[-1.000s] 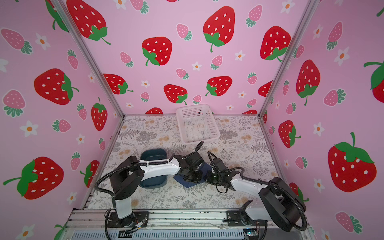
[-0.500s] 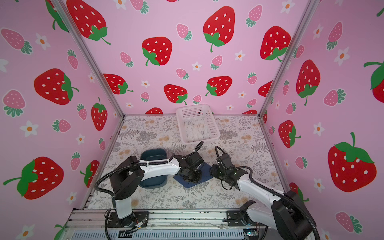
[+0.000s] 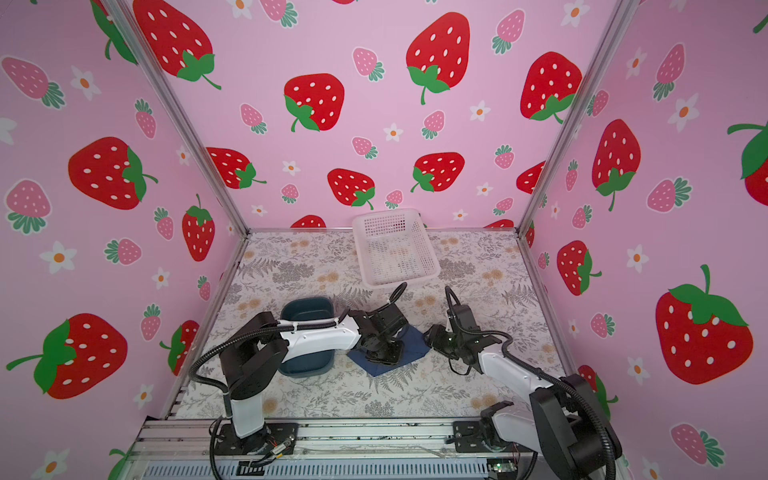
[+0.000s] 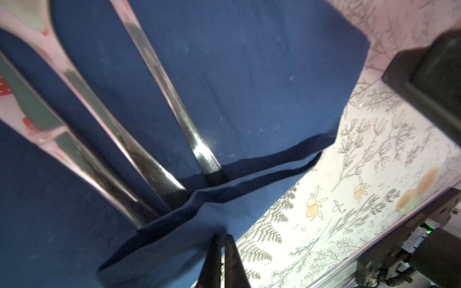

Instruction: Place the utensils on the paper napkin and roll it up

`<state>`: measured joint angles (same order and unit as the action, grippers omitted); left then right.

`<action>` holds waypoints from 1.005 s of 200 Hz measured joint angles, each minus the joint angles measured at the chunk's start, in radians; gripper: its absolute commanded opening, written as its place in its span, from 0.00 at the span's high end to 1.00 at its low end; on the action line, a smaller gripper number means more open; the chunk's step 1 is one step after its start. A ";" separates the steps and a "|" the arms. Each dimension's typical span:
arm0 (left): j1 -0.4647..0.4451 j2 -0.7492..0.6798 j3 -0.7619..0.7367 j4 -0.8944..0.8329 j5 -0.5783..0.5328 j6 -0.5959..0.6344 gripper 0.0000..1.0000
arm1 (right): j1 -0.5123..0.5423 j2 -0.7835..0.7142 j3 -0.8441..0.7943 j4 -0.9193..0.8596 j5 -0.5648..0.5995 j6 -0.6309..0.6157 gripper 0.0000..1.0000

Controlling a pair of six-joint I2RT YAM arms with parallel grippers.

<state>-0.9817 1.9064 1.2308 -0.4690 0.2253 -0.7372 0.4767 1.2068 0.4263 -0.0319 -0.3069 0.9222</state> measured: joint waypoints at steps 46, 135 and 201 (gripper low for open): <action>0.000 0.000 0.000 -0.002 0.000 0.005 0.91 | 0.000 0.000 -0.043 0.010 -0.071 0.043 0.47; 0.000 0.000 0.012 -0.008 0.000 0.008 0.91 | 0.000 0.051 -0.072 0.126 -0.182 0.095 0.48; 0.000 0.000 0.012 -0.012 -0.001 0.008 0.91 | 0.000 -0.032 -0.123 0.112 -0.174 0.150 0.47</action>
<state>-0.9813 1.9064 1.2427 -0.4808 0.2245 -0.7292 0.4767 1.1748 0.3035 0.0799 -0.4808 1.0718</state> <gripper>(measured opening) 0.092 0.528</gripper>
